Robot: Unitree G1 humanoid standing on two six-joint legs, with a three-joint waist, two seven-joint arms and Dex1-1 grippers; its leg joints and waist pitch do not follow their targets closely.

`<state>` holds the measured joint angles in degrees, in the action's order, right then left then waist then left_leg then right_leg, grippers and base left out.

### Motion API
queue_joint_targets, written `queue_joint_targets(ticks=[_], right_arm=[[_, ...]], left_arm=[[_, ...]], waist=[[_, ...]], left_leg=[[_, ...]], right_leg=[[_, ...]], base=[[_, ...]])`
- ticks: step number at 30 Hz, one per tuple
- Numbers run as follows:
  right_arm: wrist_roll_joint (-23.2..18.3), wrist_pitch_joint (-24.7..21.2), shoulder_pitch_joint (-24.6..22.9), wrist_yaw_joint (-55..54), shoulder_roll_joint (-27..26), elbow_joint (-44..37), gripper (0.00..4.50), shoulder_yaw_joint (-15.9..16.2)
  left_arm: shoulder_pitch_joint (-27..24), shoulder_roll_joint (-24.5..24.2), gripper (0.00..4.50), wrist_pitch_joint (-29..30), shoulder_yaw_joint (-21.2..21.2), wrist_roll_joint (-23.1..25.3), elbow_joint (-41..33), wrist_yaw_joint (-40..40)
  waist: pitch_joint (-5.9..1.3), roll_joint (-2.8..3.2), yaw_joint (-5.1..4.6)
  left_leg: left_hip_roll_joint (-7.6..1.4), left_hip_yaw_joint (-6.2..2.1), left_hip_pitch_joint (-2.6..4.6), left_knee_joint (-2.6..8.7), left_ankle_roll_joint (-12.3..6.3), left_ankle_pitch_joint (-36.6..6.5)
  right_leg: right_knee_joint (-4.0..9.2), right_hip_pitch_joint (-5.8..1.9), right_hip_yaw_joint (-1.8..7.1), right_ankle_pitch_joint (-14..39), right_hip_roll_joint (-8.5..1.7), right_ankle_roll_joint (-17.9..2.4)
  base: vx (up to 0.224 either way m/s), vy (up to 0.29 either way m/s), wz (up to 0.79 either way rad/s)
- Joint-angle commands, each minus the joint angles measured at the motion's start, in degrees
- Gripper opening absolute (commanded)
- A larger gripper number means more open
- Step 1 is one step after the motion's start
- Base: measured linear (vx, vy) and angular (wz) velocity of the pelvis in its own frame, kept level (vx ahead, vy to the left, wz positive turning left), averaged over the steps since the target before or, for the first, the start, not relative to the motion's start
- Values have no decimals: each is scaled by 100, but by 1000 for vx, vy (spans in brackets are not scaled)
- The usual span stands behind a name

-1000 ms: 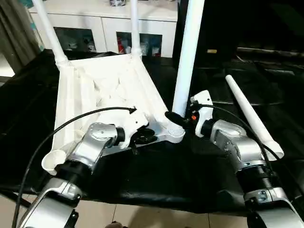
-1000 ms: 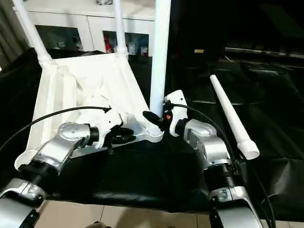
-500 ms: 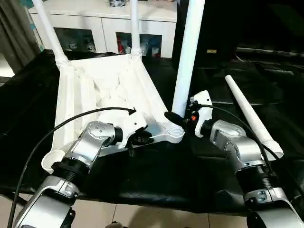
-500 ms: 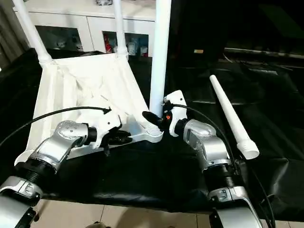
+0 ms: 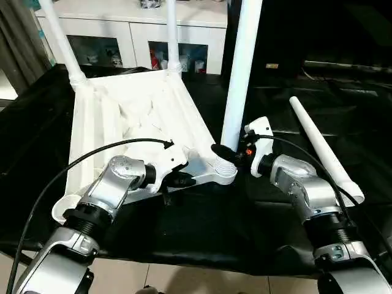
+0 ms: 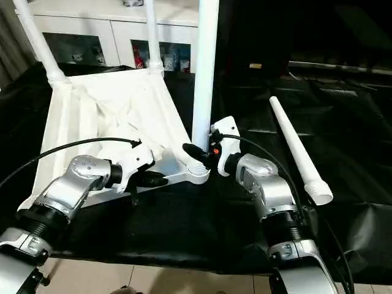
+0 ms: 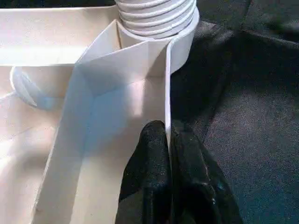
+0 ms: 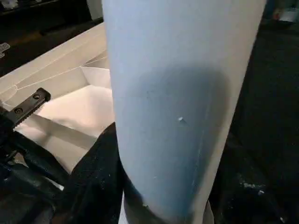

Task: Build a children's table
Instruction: Insert table leg to table base

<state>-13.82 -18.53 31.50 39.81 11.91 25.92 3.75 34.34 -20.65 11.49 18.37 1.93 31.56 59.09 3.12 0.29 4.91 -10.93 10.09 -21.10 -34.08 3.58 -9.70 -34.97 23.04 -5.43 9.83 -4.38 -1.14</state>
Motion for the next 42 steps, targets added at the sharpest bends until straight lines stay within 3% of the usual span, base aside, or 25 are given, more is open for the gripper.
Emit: queue_joint_targets(ticks=[1,7,15,18,21,26,28,34,35,42], right_arm=[[14,-5,71,-34,15,161,191,-82],[-226,81,-155,-30,-48,250,191,-344],[-283,420,-750,-56,-136,75,191,-427],[-145,766,-1112,-130,-218,-119,191,-329],[25,943,-1283,-160,-232,-258,191,-139],[321,895,-1118,-162,-175,-151,191,180],[392,848,-948,-88,-141,0,191,261],[422,836,-526,95,-92,419,190,261],[462,810,-436,220,-48,515,190,324],[569,770,-227,789,114,895,190,561]], left_arm=[[-51,-30,0,26,-3,25,15,-40],[-3,46,0,-84,-102,-19,86,-145],[75,98,0,-169,-205,-51,217,-285],[95,104,0,-205,-227,-59,250,-286],[100,98,0,-210,-221,-53,260,-269],[30,72,0,-222,-191,-52,152,-186],[-10,46,0,-252,-181,-60,80,-131],[-89,-64,0,-532,-61,-8,-39,63],[-104,-76,0,-569,-54,-21,-69,105],[-164,-94,0,-647,-13,-79,-173,278]], waist=[[-375,1,18],[-375,18,28],[-371,0,39],[-354,10,51],[-353,5,48],[-326,11,26],[-329,-12,10],[-320,-5,-39],[-323,-48,-43],[-338,-24,-77]], left_leg=[[-229,-92,69,430,-11,-1540],[-233,-98,82,431,0,-1623],[-232,-102,77,446,-21,-1683],[-233,-94,85,449,-26,-1738],[-226,-106,78,470,-42,-1786],[-215,-124,101,472,-11,-2008],[-223,-141,77,485,-13,-1991],[-220,-146,83,481,-12,-2097],[-218,-139,94,472,-27,-2077],[-240,-129,80,473,-63,-1929]], right_leg=[[494,-282,332,1848,-457,-969],[516,-276,333,1972,-468,-936],[534,-271,327,2095,-471,-879],[568,-241,332,2207,-472,-816],[579,-258,323,2354,-471,-754],[656,-227,307,2952,-480,-585],[645,-242,300,2956,-483,-566],[653,-221,299,3019,-486,-564],[652,-215,306,3038,-491,-572],[592,-226,324,2611,-477,-756]], base=[[0,0,0],[0,0,0],[0,0,0],[0,0,0],[0,0,0],[0,0,0],[0,0,0],[0,0,0],[0,0,0],[0,0,0]])
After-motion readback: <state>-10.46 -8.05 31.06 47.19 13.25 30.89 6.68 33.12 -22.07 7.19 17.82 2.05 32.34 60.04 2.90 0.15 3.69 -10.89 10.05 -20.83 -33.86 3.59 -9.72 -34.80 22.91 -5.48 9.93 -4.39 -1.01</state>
